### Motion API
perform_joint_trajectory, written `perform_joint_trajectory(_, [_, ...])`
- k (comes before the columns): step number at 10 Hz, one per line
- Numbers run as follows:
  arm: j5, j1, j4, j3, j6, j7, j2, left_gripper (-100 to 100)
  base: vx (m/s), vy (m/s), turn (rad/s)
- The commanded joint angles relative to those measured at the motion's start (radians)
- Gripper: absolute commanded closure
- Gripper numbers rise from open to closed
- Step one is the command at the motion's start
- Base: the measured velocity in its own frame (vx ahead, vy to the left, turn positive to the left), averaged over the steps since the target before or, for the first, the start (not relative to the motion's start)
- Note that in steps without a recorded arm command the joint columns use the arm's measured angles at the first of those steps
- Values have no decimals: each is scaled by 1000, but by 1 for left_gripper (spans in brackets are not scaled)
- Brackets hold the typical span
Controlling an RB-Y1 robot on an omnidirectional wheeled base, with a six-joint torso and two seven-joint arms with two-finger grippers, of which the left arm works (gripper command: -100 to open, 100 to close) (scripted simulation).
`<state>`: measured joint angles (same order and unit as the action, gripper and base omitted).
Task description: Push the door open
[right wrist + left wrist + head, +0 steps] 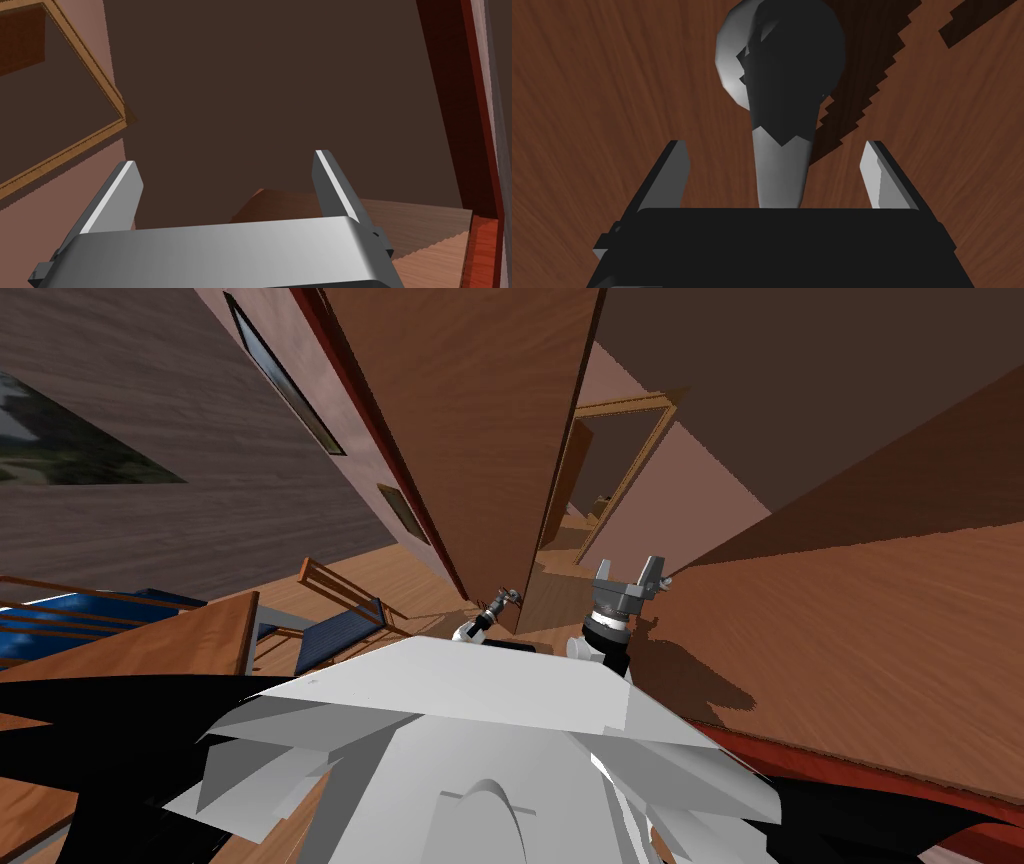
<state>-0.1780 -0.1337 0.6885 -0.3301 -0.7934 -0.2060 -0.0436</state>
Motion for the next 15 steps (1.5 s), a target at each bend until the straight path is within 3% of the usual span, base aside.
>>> perform_joint_trajectory(1, [0, 0, 0, 0, 0, 0, 0, -100, 81, -38, 1])
perform_joint_trajectory(2, [0, 0, 0, 0, 0, 0, 0, 100, -10, 3, 3])
perform_joint_trajectory(7, [0, 0, 0, 0, 0, 0, 0, 100, -7, 5, -6])
perform_joint_trajectory(12, [18, -7, -4, 36, 3, 18, -13, 100, 122, -96, 25])
perform_joint_trajectory(15, [38, -9, -10, 78, 3, 39, -22, 100, 159, -137, 52])
